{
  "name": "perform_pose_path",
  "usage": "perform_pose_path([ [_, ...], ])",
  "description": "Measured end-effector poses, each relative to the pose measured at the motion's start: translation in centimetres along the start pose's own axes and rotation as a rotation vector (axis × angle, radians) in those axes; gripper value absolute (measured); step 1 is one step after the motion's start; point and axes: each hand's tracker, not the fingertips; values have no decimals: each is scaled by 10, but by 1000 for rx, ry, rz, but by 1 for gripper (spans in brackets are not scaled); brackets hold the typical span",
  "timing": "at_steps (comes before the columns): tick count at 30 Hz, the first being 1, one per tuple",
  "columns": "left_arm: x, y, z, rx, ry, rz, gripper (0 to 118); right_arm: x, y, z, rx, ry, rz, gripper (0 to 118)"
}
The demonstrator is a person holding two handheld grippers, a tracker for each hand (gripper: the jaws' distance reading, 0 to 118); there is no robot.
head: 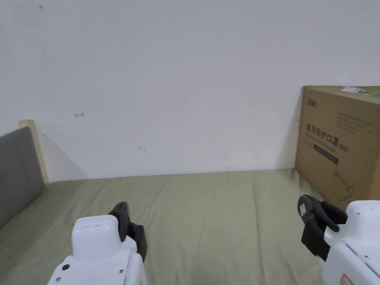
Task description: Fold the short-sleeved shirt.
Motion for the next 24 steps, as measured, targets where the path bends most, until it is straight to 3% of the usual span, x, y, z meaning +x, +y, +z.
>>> perform_pose_path([
  [2,2,-2,1,-5,22,-12,2,-3,-3,4,6,-26,33,2],
  [3,1,-2,3,-6,19,-13,8,-5,-3,4,-1,-32,40,17],
  [4,-1,-2,5,-7,11,-13,30,-5,-4,5,-3,-31,37,51],
  [5,-1,-2,6,-9,5,-13,59,-6,-5,7,-5,-34,34,72],
  [6,0,-3,3,-17,0,-10,89,-7,-7,8,-10,-42,30,83],
  [7,0,-4,2,-37,-6,-4,107,-8,-8,9,-4,-52,26,90],
  [11,0,-5,4,-32,-17,2,107,-10,-8,11,-14,-52,28,115],
  [18,5,-5,10,23,85,-59,107,-16,-12,14,-25,-47,41,116],
  [24,6,0,9,18,46,-87,107,-17,-15,11,-46,-42,22,116],
])
